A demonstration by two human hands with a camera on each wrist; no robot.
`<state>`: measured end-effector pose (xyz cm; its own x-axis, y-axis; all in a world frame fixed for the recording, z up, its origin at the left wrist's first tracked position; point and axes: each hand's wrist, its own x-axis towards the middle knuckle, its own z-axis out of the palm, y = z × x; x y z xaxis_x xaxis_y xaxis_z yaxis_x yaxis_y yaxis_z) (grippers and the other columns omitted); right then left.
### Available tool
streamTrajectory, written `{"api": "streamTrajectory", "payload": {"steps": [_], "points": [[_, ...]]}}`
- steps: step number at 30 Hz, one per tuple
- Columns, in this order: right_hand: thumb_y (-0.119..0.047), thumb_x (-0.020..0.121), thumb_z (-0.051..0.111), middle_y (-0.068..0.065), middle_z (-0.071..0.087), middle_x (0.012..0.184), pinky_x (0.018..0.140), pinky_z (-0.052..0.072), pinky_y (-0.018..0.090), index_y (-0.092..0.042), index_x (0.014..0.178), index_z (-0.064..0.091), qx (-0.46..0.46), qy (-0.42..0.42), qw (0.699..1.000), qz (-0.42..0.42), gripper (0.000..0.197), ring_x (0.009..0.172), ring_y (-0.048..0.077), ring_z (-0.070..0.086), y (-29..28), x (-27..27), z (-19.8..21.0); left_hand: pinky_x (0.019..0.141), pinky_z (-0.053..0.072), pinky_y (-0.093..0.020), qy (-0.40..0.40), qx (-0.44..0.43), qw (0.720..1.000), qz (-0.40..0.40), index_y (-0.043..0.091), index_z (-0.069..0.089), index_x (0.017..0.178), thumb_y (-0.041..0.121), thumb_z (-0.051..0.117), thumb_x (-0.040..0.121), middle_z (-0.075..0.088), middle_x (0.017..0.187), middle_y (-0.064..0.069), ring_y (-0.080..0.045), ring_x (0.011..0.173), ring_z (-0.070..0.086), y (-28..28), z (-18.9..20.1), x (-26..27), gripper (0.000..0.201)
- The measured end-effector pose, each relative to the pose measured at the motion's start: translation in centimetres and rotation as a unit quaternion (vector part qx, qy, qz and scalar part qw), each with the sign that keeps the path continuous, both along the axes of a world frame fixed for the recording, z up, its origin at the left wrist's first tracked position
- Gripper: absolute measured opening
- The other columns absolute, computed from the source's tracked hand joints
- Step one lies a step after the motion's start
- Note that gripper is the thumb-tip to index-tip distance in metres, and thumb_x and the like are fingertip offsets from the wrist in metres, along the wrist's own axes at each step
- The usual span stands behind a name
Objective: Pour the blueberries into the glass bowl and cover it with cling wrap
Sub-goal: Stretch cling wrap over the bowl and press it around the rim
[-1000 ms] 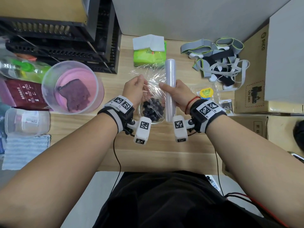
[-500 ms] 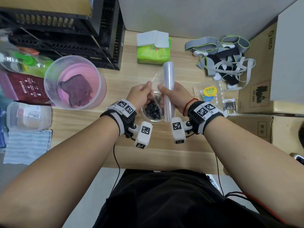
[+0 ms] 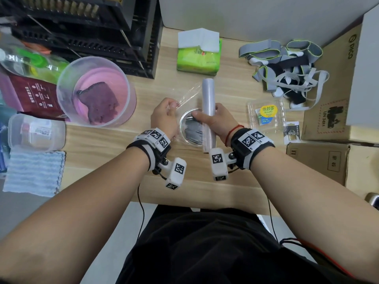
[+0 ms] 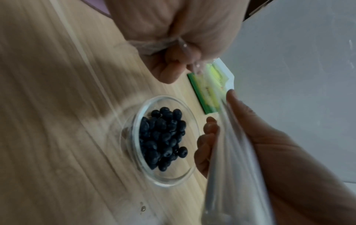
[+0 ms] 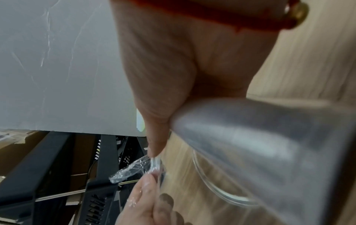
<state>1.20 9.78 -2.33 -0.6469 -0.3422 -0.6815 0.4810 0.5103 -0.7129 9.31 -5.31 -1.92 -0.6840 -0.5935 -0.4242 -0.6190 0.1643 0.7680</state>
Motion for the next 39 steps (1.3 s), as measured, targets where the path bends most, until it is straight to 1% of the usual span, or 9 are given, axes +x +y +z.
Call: {"api": "streamTrajectory", "payload": {"steps": [6, 9, 13, 17, 21, 26, 32, 35, 39], "points": [[-0.031, 0.068, 0.087, 0.006, 0.07, 0.096, 0.081, 0.059, 0.037, -0.004, 0.112, 0.062, -0.014, -0.04, 0.999, -0.03, 0.057, 0.085, 0.021, 0.069, 1.6, 0.7, -0.6, 0.053, 0.04, -0.028, -0.025, -0.014, 0.999, 0.023, 0.025, 0.06, 0.089, 0.028, 0.041, 0.102, 0.06, 0.078, 0.007, -0.019, 0.061, 0.053, 0.4, -1.2, 0.9, 0.024], [-0.027, 0.076, 0.083, 0.004, 0.065, 0.084, 0.065, 0.059, 0.027, -0.004, 0.111, 0.058, -0.024, -0.056, 0.996, -0.066, 0.049, 0.065, 0.012, 0.065, 2.5, 0.7, -0.7, 0.055, 0.04, -0.026, -0.036, -0.029, 0.999, 0.02, 0.023, 0.06, 0.091, 0.023, 0.04, 0.104, 0.061, 0.086, 0.006, -0.012, 0.066, 0.053, 0.6, -1.6, 1.0, 0.024], [-0.044, 0.08, 0.076, 0.003, 0.062, 0.078, 0.07, 0.056, 0.032, -0.005, 0.1, 0.061, -0.01, -0.071, 0.995, -0.075, 0.047, 0.066, 0.016, 0.059, 3.7, 0.6, -0.7, 0.049, 0.041, -0.021, -0.043, -0.029, 0.998, 0.031, 0.022, 0.059, 0.091, 0.021, 0.04, 0.103, 0.063, 0.088, 0.002, -0.015, 0.065, 0.054, 0.6, -2.3, 1.1, 0.023], [-0.059, 0.055, 0.088, 0.008, 0.069, 0.092, 0.082, 0.056, 0.042, -0.004, 0.108, 0.062, 0.007, -0.068, 0.992, -0.108, 0.081, 0.077, 0.022, 0.062, 4.7, 0.5, -1.1, 0.052, 0.035, -0.022, -0.047, -0.048, 0.998, 0.02, 0.023, 0.058, 0.089, 0.019, 0.042, 0.102, 0.062, 0.087, 0.002, -0.018, 0.071, 0.052, 0.2, -3.0, 1.4, 0.021], [-0.059, 0.061, 0.083, 0.008, 0.066, 0.085, 0.076, 0.056, 0.041, -0.001, 0.105, 0.066, 0.029, -0.048, 0.993, -0.106, 0.074, 0.075, 0.023, 0.061, 5.5, 0.6, -1.5, 0.06, 0.035, -0.026, -0.054, -0.051, 0.997, 0.015, 0.019, 0.06, 0.093, 0.02, 0.041, 0.104, 0.061, 0.089, 0.005, -0.015, 0.068, 0.051, 0.1, -3.6, 1.5, 0.022], [-0.075, 0.049, 0.079, 0.008, 0.065, 0.08, 0.077, 0.057, 0.045, -0.012, 0.088, 0.065, 0.067, -0.039, 0.991, -0.109, 0.076, 0.07, 0.028, 0.06, 5.9, 0.7, -2.8, 0.063, 0.035, -0.025, -0.073, -0.067, 0.995, 0.008, 0.016, 0.062, 0.098, 0.017, 0.04, 0.103, 0.06, 0.091, 0.006, -0.016, 0.078, 0.053, -0.1, -4.2, 1.8, 0.022], [-0.052, 0.084, 0.07, 0.0, 0.066, 0.075, 0.057, 0.054, 0.021, -0.012, 0.089, 0.062, 0.116, -0.025, 0.989, -0.086, 0.041, 0.06, 0.013, 0.061, 6.3, 0.9, -3.2, 0.049, 0.036, -0.012, -0.075, -0.066, 0.995, 0.001, 0.012, 0.062, 0.102, 0.017, 0.04, 0.104, 0.06, 0.094, 0.005, -0.016, 0.074, 0.051, -0.1, -5.1, 1.7, 0.023], [-0.058, 0.082, 0.068, 0.005, 0.068, 0.074, 0.075, 0.06, 0.039, -0.013, 0.077, 0.062, 0.13, -0.012, 0.989, -0.071, 0.045, 0.064, 0.021, 0.063, 6.4, 0.9, -3.8, 0.056, 0.035, -0.029, -0.079, -0.072, 0.994, -0.007, 0.011, 0.062, 0.099, 0.021, 0.039, 0.104, 0.06, 0.086, 0.002, -0.019, 0.072, 0.05, -0.1, -5.8, 1.6, 0.025], [-0.066, 0.076, 0.067, 0.006, 0.07, 0.07, 0.081, 0.059, 0.049, -0.014, 0.071, 0.064, 0.129, -0.017, 0.989, -0.069, 0.053, 0.064, 0.025, 0.065, 6.5, 0.8, -4.3, 0.05, 0.034, -0.023, -0.075, -0.083, 0.993, -0.029, 0.012, 0.06, 0.093, 0.02, 0.038, 0.103, 0.054, 0.074, 0.004, -0.013, 0.059, 0.043, -0.1, -6.7, 1.7, 0.025]]}}
